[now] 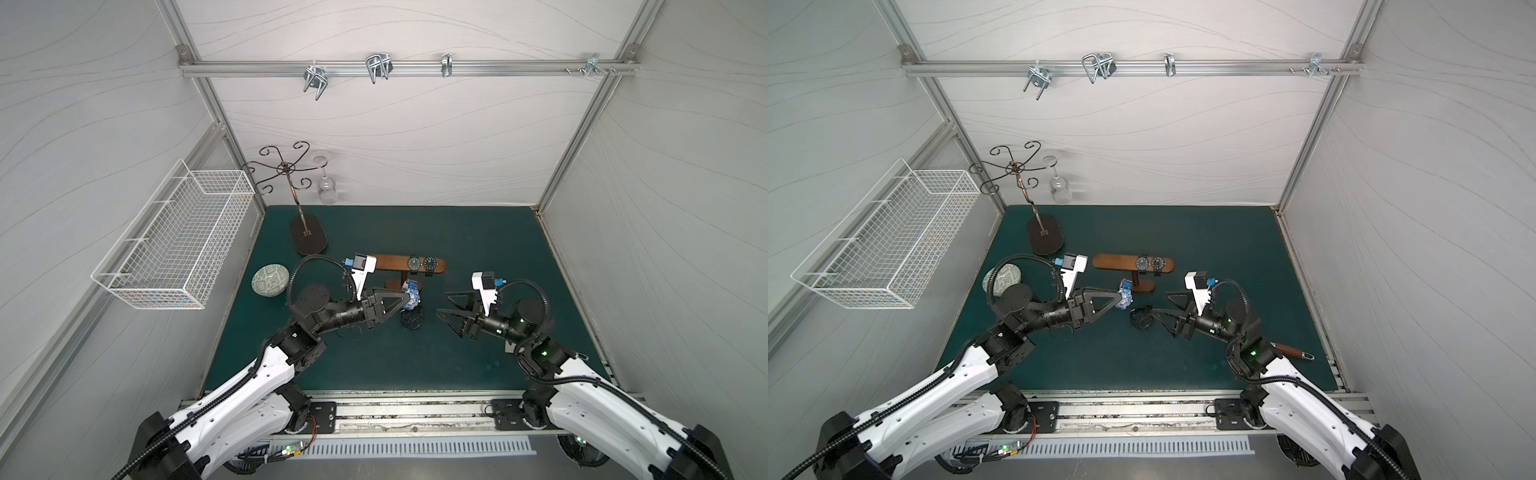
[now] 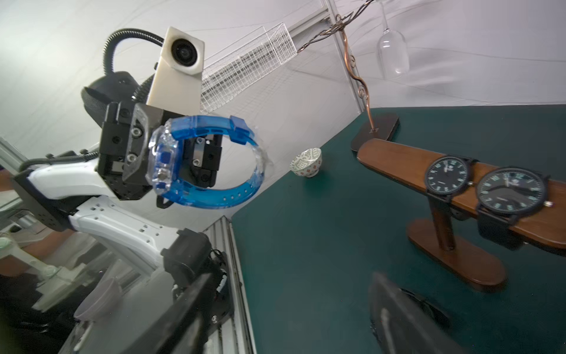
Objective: Place watch on stand
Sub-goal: Pick up the watch at the center of the board.
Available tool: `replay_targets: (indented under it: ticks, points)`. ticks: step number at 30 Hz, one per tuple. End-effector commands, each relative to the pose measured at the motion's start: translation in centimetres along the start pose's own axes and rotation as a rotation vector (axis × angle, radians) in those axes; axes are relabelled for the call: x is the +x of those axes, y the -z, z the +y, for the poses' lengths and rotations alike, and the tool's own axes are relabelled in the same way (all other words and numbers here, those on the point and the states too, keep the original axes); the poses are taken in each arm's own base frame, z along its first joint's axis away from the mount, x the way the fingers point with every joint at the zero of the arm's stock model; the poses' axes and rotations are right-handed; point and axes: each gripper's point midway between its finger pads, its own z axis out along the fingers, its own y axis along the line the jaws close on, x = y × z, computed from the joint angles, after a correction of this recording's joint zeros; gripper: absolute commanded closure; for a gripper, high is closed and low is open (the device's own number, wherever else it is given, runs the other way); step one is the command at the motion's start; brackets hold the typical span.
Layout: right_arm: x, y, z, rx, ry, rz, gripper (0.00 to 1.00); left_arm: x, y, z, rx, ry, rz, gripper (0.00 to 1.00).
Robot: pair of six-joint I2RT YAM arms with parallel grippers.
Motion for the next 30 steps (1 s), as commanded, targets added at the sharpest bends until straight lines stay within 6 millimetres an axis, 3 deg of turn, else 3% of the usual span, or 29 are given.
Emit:
replay_targets:
  ticks: [1,6,11,16,24,30]
  points:
    - [-1.9,-1.1,1.2,-0.003,0.061,-0.037,0.31,-1.9,0.2,-2.9,0.129,0.005,-0.071,1.0]
    - [-2.0,-2.5,2.5,-0.017,0.124,-0.009,0.32,-1.7,0.1,-2.7,0.14,0.041,-0.064,1.0]
    - [-1.6,-3.8,2.3,0.037,0.171,0.03,0.33,-1.7,0.6,-3.3,0.151,0.041,-0.075,1.0]
    - [-1.9,-4.7,2.4,0.022,0.179,0.041,0.43,-1.1,0.7,-2.5,0.141,0.056,-0.076,1.0]
    - [-2.8,-5.5,2.4,0.025,0.203,0.03,0.46,-0.4,1.0,-2.0,0.126,0.063,-0.072,1.0]
    - [-2.5,-6.5,2.2,0.007,0.182,0.037,0.51,-0.2,1.0,-1.7,0.121,0.069,-0.074,1.0]
